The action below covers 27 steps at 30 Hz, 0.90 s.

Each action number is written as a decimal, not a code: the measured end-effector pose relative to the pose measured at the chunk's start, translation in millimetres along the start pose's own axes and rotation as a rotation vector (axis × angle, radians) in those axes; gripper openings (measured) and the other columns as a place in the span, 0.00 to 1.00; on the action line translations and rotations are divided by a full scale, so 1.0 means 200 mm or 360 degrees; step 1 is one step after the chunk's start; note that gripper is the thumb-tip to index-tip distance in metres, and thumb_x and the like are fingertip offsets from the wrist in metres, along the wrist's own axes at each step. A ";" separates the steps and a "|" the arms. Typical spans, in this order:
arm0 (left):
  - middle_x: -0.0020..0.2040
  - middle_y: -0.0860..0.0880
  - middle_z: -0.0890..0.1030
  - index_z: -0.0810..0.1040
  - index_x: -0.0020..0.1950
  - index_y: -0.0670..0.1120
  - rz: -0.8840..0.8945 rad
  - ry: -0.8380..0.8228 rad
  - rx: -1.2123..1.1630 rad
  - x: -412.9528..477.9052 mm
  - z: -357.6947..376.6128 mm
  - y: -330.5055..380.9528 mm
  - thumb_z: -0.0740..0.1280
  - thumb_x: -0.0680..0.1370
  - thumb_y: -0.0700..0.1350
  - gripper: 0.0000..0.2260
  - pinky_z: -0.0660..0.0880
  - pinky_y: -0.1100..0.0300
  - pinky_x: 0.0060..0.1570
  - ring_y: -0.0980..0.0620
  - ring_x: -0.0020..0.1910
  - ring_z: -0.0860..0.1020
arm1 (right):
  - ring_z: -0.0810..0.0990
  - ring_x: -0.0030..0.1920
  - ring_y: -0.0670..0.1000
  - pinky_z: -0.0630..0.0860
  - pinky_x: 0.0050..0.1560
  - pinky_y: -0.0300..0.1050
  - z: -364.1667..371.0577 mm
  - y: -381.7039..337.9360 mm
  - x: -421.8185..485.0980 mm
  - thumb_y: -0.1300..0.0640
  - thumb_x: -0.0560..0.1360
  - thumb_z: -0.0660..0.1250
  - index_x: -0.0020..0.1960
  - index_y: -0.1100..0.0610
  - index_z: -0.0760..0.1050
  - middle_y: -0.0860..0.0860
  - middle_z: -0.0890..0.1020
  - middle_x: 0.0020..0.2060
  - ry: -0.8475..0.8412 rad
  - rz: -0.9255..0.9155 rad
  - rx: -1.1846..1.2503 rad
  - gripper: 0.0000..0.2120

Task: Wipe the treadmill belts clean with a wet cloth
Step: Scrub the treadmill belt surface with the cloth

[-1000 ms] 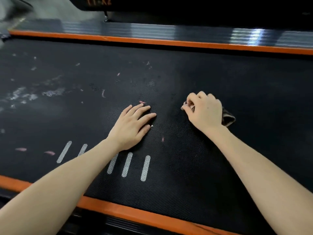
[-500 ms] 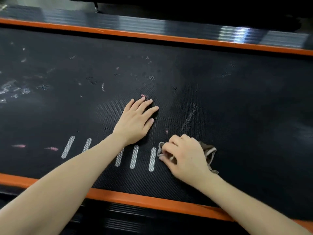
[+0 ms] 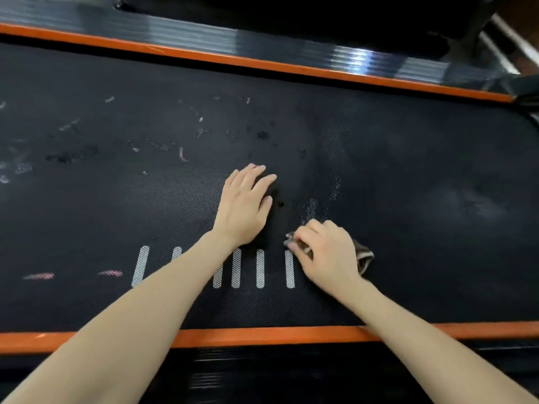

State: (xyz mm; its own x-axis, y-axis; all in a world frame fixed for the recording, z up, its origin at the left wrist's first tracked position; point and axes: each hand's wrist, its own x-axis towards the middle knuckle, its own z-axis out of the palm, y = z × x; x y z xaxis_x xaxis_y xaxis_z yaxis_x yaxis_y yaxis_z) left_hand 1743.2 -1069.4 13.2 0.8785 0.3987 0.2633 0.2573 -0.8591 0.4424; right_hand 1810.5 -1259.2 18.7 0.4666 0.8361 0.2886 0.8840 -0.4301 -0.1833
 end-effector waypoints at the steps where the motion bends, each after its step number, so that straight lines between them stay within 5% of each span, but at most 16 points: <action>1: 0.65 0.42 0.75 0.76 0.63 0.43 -0.0014 0.0044 0.0003 -0.01 -0.02 -0.01 0.54 0.76 0.49 0.21 0.60 0.43 0.69 0.40 0.68 0.69 | 0.74 0.34 0.56 0.70 0.31 0.48 0.03 0.02 0.07 0.44 0.74 0.62 0.39 0.53 0.74 0.49 0.76 0.35 0.0022 0.0066 -0.0056 0.13; 6: 0.68 0.38 0.72 0.75 0.64 0.43 -0.0111 0.0012 0.0282 -0.06 -0.11 -0.17 0.52 0.77 0.52 0.23 0.55 0.43 0.71 0.38 0.70 0.66 | 0.75 0.40 0.59 0.67 0.36 0.48 0.08 0.06 0.32 0.48 0.75 0.66 0.47 0.54 0.73 0.52 0.77 0.40 0.0051 0.0560 -0.0149 0.10; 15: 0.74 0.39 0.63 0.62 0.74 0.41 -0.0424 -0.0062 0.0464 0.09 -0.05 -0.28 0.53 0.82 0.51 0.23 0.48 0.41 0.73 0.39 0.74 0.57 | 0.72 0.37 0.52 0.71 0.34 0.49 -0.03 -0.02 -0.07 0.45 0.75 0.61 0.47 0.52 0.74 0.48 0.76 0.40 -0.0192 -0.0279 0.0104 0.11; 17: 0.74 0.40 0.62 0.62 0.74 0.40 -0.0450 -0.0063 0.0484 0.08 -0.04 -0.28 0.52 0.82 0.50 0.23 0.48 0.42 0.73 0.40 0.75 0.56 | 0.74 0.37 0.55 0.72 0.35 0.50 0.01 0.06 0.08 0.45 0.75 0.60 0.46 0.53 0.75 0.51 0.76 0.40 -0.0115 -0.0159 0.0047 0.12; 22: 0.75 0.41 0.62 0.63 0.74 0.41 -0.0477 -0.0067 0.0496 0.09 -0.03 -0.28 0.53 0.81 0.50 0.23 0.48 0.44 0.73 0.42 0.75 0.56 | 0.76 0.46 0.58 0.70 0.42 0.50 0.10 0.29 0.57 0.47 0.77 0.63 0.54 0.54 0.73 0.53 0.78 0.47 0.0079 0.0740 -0.0066 0.12; 27: 0.72 0.40 0.66 0.66 0.72 0.41 -0.0475 -0.0113 0.0542 0.08 -0.05 -0.27 0.50 0.80 0.53 0.25 0.51 0.40 0.72 0.40 0.73 0.60 | 0.75 0.45 0.58 0.69 0.41 0.51 0.17 0.29 0.62 0.49 0.78 0.61 0.55 0.55 0.73 0.54 0.78 0.47 0.0176 0.0746 -0.0244 0.11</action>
State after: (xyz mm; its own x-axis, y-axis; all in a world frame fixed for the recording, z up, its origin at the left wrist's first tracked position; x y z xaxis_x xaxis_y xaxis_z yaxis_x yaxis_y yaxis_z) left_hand 1740.2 -1012.8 1.2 0.7681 0.6321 0.1026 0.6106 -0.7712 0.1799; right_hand 1919.7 -1168.8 12.6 0.8074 0.5035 0.3074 0.5688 -0.8026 -0.1795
